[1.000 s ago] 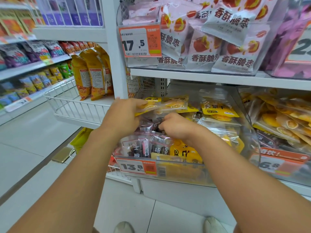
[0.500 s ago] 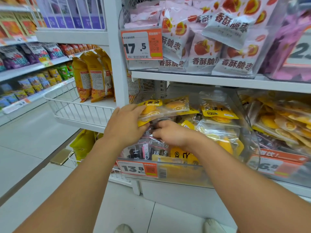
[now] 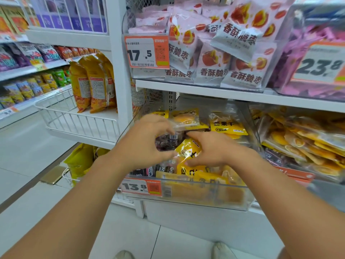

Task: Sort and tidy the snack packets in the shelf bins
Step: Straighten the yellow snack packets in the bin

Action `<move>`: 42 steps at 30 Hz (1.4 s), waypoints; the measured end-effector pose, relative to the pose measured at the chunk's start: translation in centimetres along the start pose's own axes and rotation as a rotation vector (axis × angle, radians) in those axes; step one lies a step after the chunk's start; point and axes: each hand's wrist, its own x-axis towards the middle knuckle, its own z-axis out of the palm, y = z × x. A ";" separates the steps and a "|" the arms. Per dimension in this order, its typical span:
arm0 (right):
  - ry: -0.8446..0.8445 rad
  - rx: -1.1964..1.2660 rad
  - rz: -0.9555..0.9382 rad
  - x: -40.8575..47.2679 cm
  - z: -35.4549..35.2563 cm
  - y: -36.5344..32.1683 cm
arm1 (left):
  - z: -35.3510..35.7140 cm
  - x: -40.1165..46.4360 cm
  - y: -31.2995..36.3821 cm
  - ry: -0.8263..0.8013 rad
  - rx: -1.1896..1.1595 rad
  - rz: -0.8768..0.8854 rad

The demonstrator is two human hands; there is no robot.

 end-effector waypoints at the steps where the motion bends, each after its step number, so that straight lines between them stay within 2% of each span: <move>1: 0.016 -0.009 -0.014 0.0 0.0 0.0 | 0.3 0.1 0.2 -0.086 0.037 0.021; 3: 0.000 -0.076 -0.024 -0.1 0.1 -0.1 | 1.2 0.4 0.2 -0.229 0.145 0.036; 7: -0.020 -0.201 -0.002 -0.1 0.0 -1.1 | 1.8 0.7 0.2 -0.323 0.249 -0.026; 11: -0.054 -0.221 -0.011 0.5 -0.3 -1.8 | 1.5 0.7 0.4 -0.291 0.182 -0.057; 14: -0.011 -0.157 -0.005 0.3 -0.1 -1.7 | 1.5 0.5 -0.1 -0.258 0.133 -0.065; 20: 0.161 0.068 -0.038 -1.4 -0.8 -0.1 | 1.4 0.4 -0.7 -0.240 0.092 -0.043; 26: 0.362 0.417 -0.050 -2.6 -0.8 0.2 | 0.7 0.0 -0.6 -0.253 -0.002 -0.071; 30: 0.515 0.787 -0.058 -4.1 -1.7 0.2 | 0.3 -0.8 0.5 -0.172 -0.201 -0.155; 32: 0.558 0.887 -0.096 -4.8 -1.9 0.1 | 0.1 -1.0 1.4 -0.029 -0.380 -0.208; 34: 0.595 0.989 -0.128 -5.4 -1.9 0.1 | -0.1 -0.8 2.0 0.135 -0.522 -0.199; 35: 0.620 1.050 -0.136 -5.7 -1.9 0.1 | -0.2 -0.6 2.2 0.166 -0.563 -0.187; 38: 0.677 1.219 -0.116 -6.3 -2.4 -0.1 | 0.1 -0.2 3.2 0.108 -0.688 -0.149; 42: 0.638 1.382 -0.086 -6.0 -2.4 -0.5 | 0.1 0.0 4.8 0.083 -0.799 -0.203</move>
